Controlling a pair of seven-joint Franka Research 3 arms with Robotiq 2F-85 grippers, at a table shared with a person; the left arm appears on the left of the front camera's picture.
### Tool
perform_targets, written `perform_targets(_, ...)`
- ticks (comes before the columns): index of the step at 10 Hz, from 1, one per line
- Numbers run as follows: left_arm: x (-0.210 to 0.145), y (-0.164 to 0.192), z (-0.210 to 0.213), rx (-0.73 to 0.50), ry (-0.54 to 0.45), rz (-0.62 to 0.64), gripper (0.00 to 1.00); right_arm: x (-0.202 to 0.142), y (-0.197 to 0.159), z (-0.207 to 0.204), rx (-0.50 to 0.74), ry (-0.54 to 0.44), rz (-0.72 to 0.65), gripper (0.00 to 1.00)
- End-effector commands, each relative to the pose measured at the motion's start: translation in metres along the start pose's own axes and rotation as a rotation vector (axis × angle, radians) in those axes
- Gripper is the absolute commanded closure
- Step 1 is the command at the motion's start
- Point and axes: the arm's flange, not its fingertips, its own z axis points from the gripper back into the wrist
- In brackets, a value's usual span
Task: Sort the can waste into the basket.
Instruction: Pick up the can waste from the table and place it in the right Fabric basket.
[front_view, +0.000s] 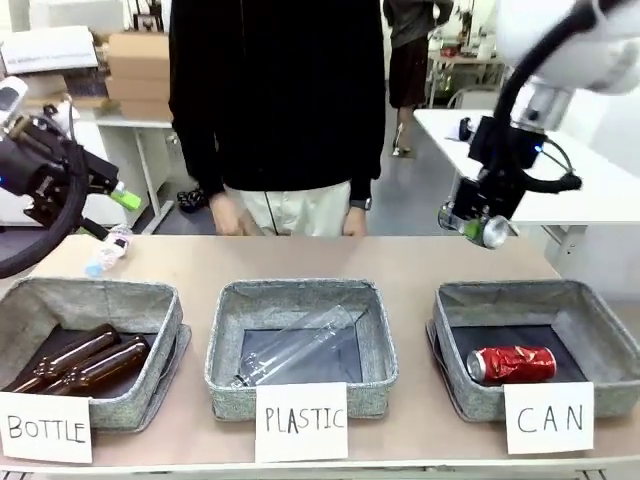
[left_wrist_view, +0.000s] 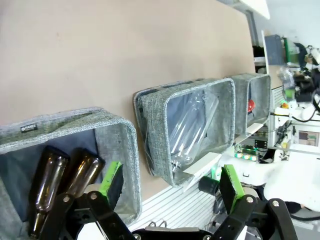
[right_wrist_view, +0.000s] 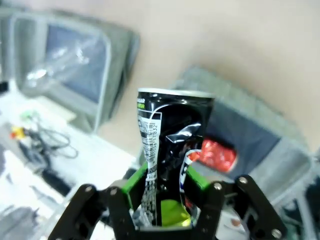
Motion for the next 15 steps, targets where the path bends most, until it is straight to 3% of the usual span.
perform_targets(1,-0.001,0.0,0.002,0.005,0.005,0.007,0.0,-0.061,0.003,-0.01,0.095,-0.036,0.02,1.0)
perform_targets(4,-0.001,0.0,0.002,0.005,0.005,0.007,0.0,-0.096,-0.004,-0.033,0.169,-0.067,-0.067,1.0)
perform_targets(9,-0.001,0.0,0.002,0.005,0.005,0.007,0.0,-0.091,-0.013,-0.033,0.145,-0.074,-0.09,1.0)
perform_targets(10,-0.001,0.0,0.002,0.005,0.005,0.007,0.0,-0.091,-0.017,-0.033,0.141,-0.084,-0.114,0.2)
perform_targets(11,-0.001,0.0,0.002,0.005,0.005,0.007,0.0,-0.09,-0.018,-0.033,0.144,-0.082,-0.121,0.2)
perform_targets(12,-0.001,0.0,0.002,0.005,0.005,0.007,0.0,-0.09,-0.02,-0.033,0.142,-0.083,-0.123,0.0)
perform_targets(13,-0.001,0.0,0.002,0.005,0.005,0.007,0.0,-0.09,-0.023,-0.033,0.141,-0.094,-0.133,0.15)
perform_targets(14,-0.001,0.0,0.002,0.005,0.005,0.007,0.0,-0.089,-0.024,-0.033,0.146,-0.094,-0.13,0.0)
perform_targets(15,-0.001,0.0,0.002,0.005,0.005,0.007,0.0,-0.089,-0.026,-0.033,0.145,-0.103,-0.138,0.0)
